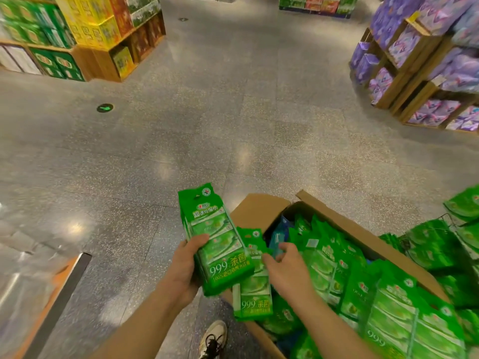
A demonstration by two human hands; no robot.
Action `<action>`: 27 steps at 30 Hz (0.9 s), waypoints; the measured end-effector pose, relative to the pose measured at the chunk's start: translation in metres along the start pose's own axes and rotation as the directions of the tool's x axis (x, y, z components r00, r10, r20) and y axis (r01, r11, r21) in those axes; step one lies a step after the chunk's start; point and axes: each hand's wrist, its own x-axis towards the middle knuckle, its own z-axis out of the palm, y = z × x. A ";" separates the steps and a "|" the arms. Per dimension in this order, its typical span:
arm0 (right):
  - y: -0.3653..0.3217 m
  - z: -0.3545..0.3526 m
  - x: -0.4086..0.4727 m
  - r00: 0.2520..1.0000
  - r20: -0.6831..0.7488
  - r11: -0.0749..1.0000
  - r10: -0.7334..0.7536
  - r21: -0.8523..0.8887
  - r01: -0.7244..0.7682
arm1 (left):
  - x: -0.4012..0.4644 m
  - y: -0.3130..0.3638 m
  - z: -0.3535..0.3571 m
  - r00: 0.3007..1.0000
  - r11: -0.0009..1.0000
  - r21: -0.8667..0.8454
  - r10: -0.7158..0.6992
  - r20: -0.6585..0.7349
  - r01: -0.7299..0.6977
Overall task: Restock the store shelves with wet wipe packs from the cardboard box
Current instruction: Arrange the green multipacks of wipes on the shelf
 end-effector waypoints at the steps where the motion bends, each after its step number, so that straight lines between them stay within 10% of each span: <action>1: 0.008 0.011 0.002 0.999 0.041 0.998 0.004 -0.061 -0.002 | -0.001 0.001 -0.007 1.000 1.000 -0.005 0.006 -0.010 -0.006; 15: 0.069 0.087 0.059 0.986 0.150 0.953 0.079 -0.302 -0.030 | -0.010 -0.004 -0.028 1.000 0.994 0.106 0.021 -0.014 -0.019; 27: -0.025 -0.041 -0.017 0.996 -0.022 0.943 -0.091 0.319 0.093 | -0.003 -0.014 -0.003 0.992 0.981 0.195 -0.044 0.119 0.021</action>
